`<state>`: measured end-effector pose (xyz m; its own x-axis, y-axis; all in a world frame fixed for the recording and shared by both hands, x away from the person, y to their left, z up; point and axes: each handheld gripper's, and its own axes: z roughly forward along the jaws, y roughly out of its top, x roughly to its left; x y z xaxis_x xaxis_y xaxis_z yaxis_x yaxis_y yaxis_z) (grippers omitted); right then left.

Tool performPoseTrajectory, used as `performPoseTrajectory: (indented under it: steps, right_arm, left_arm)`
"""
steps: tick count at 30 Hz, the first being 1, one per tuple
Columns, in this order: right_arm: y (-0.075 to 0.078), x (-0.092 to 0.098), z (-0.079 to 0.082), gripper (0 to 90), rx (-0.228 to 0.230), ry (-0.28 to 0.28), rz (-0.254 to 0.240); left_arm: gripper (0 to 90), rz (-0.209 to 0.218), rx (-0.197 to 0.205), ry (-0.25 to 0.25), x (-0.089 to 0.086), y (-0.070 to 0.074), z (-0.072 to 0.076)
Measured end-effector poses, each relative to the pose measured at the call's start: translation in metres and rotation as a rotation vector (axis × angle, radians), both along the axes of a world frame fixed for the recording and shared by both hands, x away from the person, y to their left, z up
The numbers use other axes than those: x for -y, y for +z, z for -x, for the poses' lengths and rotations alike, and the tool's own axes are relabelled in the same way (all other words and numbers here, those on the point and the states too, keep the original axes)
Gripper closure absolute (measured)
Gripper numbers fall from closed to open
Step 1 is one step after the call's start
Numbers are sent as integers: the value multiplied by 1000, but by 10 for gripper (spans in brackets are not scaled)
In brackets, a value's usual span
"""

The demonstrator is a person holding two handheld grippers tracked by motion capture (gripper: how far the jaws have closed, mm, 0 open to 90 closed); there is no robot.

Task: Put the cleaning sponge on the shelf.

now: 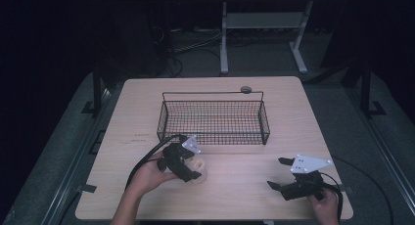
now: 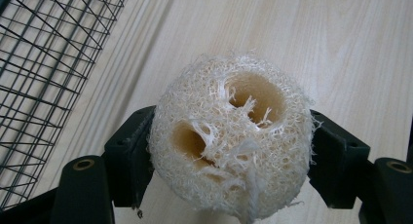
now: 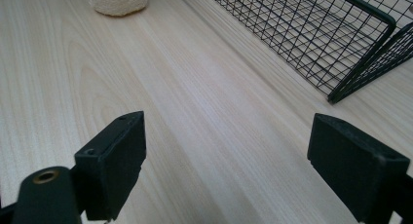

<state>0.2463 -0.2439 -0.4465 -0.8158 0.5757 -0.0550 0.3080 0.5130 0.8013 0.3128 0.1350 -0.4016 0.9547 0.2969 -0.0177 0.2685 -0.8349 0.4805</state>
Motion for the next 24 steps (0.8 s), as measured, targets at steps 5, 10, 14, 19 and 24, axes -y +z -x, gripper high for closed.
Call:
performPoseTrajectory:
  steps: [5,10,14,19,24]
  right_arm:
    - [0,0,0,136,-1,1,2]
    - [0,0,0,136,-1,0,2]
    - [0,1,0,136,-4,-3,-1]
    - [0,1,0,136,-3,-2,-3]
    - [0,1,0,136,-2,-1,-2]
  left_arm:
    - [273,-8,5,-6,1,5,0]
    - [273,-6,9,-13,4,11,-2]
    - [273,-9,9,-20,5,15,-3]
    - [273,-3,6,-23,5,20,-6]
    - [273,-1,2,-35,6,27,-9]
